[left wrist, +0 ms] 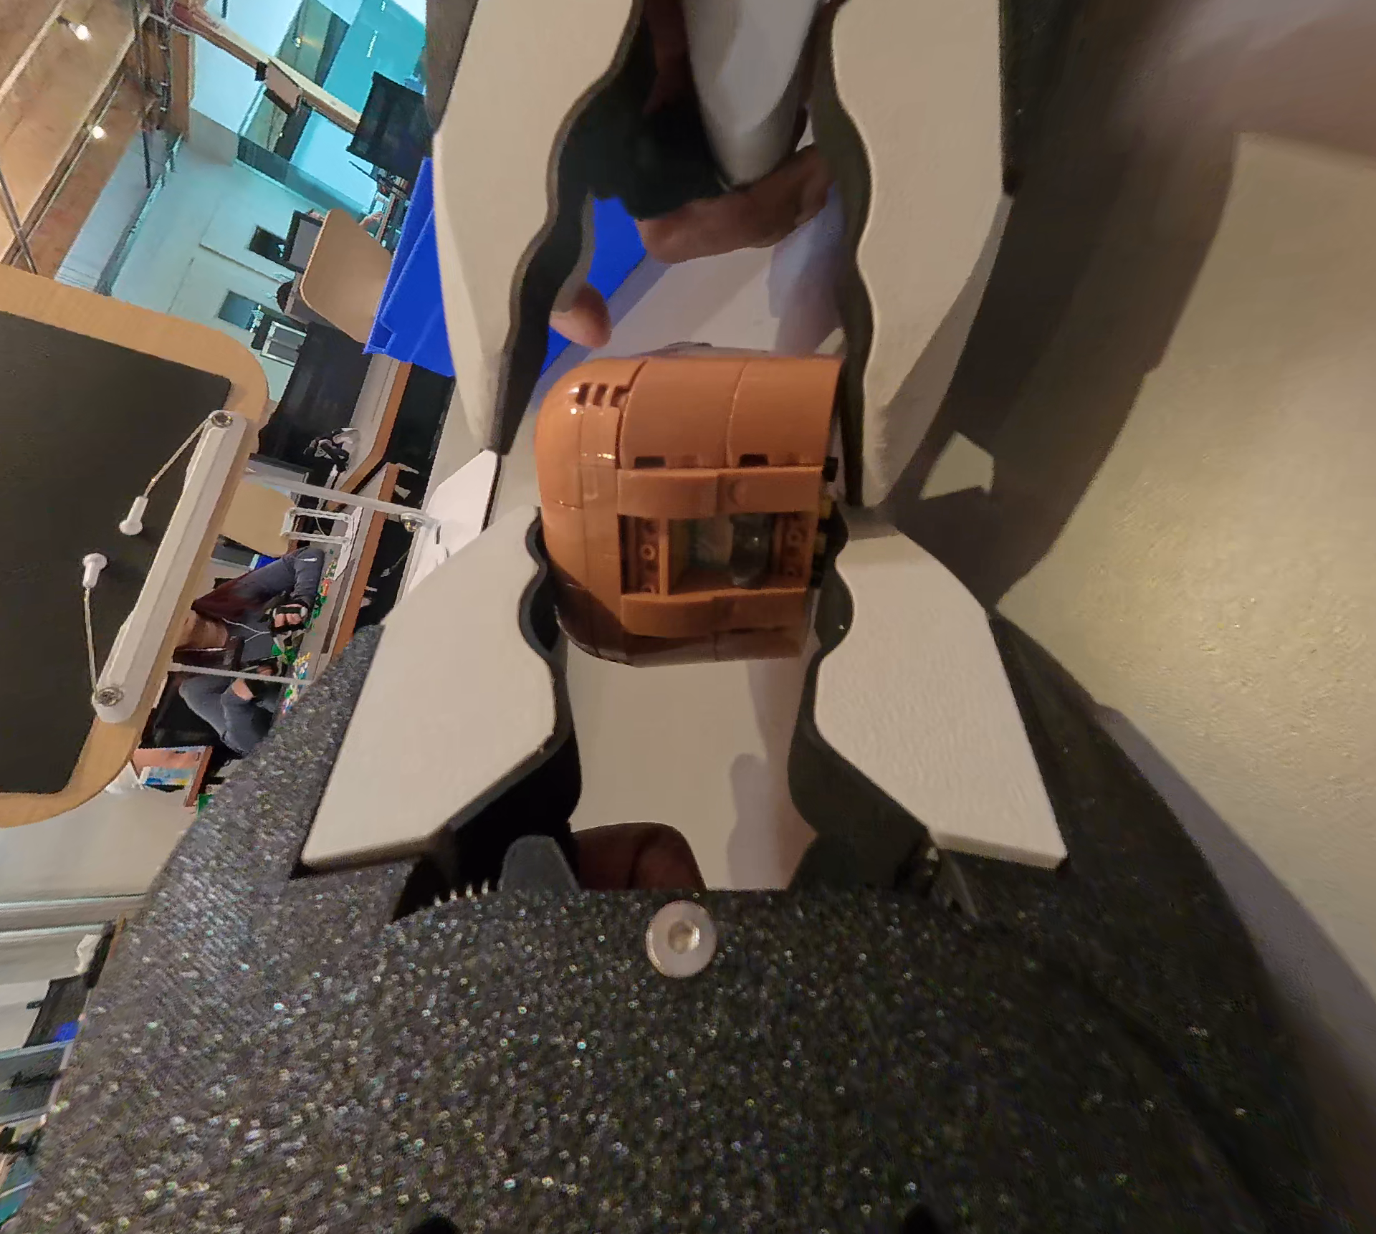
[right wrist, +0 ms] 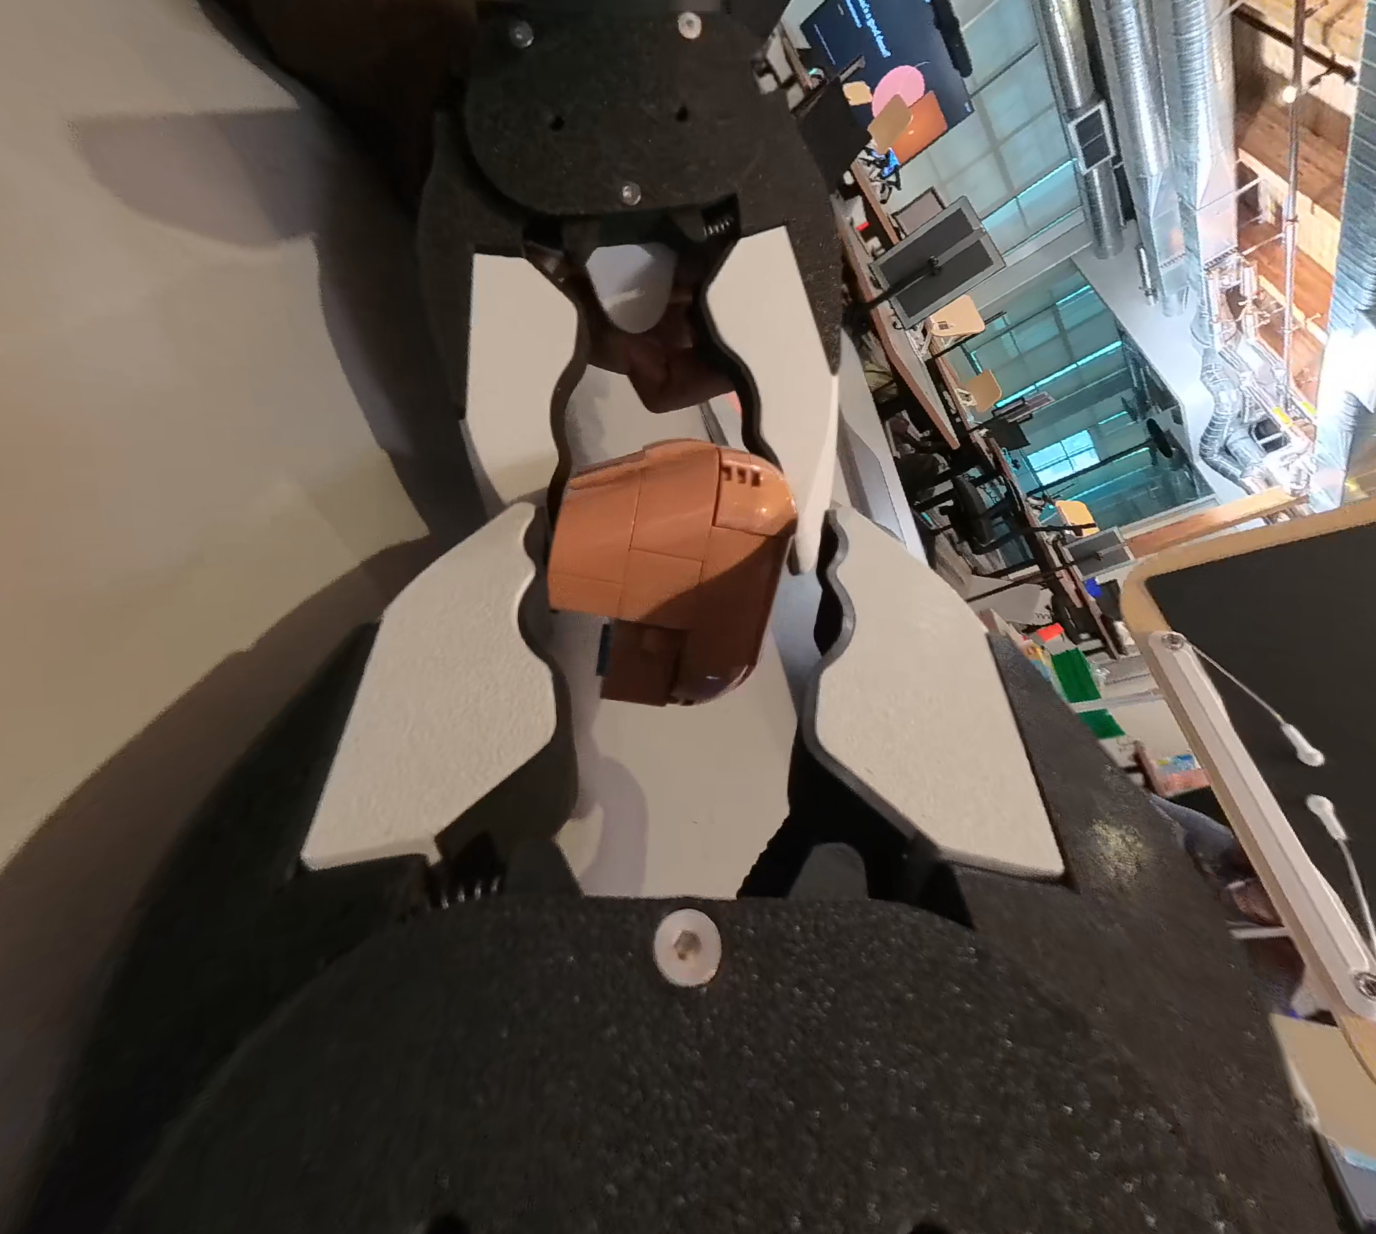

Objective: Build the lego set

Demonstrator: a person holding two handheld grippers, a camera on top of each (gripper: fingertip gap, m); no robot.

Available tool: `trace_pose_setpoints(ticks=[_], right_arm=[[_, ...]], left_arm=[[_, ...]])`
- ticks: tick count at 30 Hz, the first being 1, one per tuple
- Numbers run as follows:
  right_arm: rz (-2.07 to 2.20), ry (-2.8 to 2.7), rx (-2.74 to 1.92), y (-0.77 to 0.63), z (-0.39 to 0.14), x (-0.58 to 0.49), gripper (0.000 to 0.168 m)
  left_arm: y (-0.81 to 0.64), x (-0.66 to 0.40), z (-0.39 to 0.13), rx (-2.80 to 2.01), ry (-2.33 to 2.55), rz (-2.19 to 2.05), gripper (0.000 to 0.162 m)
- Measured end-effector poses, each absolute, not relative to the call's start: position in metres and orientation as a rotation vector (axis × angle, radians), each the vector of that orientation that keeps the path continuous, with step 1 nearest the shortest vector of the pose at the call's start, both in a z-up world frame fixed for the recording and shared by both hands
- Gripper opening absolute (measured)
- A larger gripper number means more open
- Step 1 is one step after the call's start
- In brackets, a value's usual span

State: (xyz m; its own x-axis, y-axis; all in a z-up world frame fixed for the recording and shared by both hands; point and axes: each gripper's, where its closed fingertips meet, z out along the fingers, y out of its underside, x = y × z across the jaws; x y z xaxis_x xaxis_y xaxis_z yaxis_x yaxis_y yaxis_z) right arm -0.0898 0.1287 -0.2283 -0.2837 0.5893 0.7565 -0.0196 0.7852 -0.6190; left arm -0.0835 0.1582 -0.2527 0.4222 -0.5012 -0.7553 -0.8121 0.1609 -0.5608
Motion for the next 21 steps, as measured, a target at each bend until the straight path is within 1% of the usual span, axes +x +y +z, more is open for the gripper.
trace_pose_setpoints(ticks=[2,21], right_arm=[[0.638,-1.778,-0.426,0.126,-0.2284,-0.0887,0.063],[0.674,-1.794,-0.438,0.123,-0.2269,-0.0867,0.061]], left_arm=[[0.1587,-0.0823,-0.2513,-1.492,1.222,0.33,0.069],[0.1616,-0.0789,-0.253,-1.54,1.204,0.315,0.069]])
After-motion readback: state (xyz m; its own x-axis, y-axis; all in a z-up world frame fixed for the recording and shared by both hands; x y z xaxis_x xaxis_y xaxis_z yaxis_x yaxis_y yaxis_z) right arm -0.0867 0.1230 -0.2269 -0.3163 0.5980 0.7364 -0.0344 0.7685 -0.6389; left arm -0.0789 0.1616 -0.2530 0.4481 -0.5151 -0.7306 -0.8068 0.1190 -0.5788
